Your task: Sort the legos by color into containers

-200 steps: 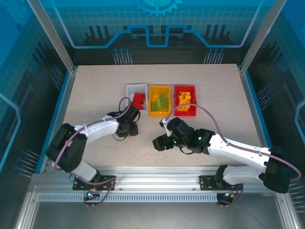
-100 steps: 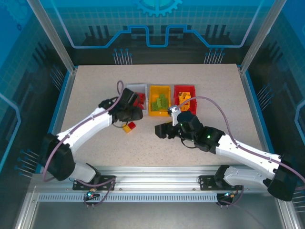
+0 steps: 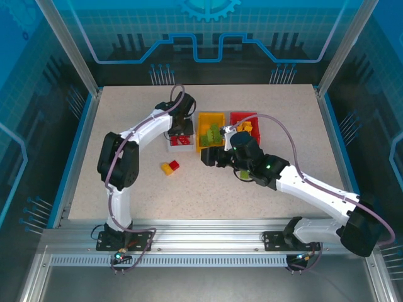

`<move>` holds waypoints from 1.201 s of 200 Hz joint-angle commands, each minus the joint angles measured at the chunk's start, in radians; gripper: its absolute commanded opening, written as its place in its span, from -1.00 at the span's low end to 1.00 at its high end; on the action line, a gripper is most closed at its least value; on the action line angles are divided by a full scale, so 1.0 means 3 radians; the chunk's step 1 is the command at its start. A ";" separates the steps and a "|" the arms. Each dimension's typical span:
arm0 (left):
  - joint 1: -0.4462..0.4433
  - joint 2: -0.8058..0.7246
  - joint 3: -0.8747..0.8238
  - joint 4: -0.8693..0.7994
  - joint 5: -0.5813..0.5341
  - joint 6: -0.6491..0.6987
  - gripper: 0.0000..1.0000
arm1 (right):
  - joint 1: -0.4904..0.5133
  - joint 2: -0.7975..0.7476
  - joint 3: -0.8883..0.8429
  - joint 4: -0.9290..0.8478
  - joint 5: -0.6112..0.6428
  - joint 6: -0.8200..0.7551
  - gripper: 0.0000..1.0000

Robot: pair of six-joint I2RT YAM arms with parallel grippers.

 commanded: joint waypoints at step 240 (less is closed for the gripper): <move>-0.1670 -0.2677 -0.2502 0.0792 -0.0127 -0.1248 0.33 | -0.0278 -0.0027 -0.0394 -0.1730 0.0922 0.0483 0.34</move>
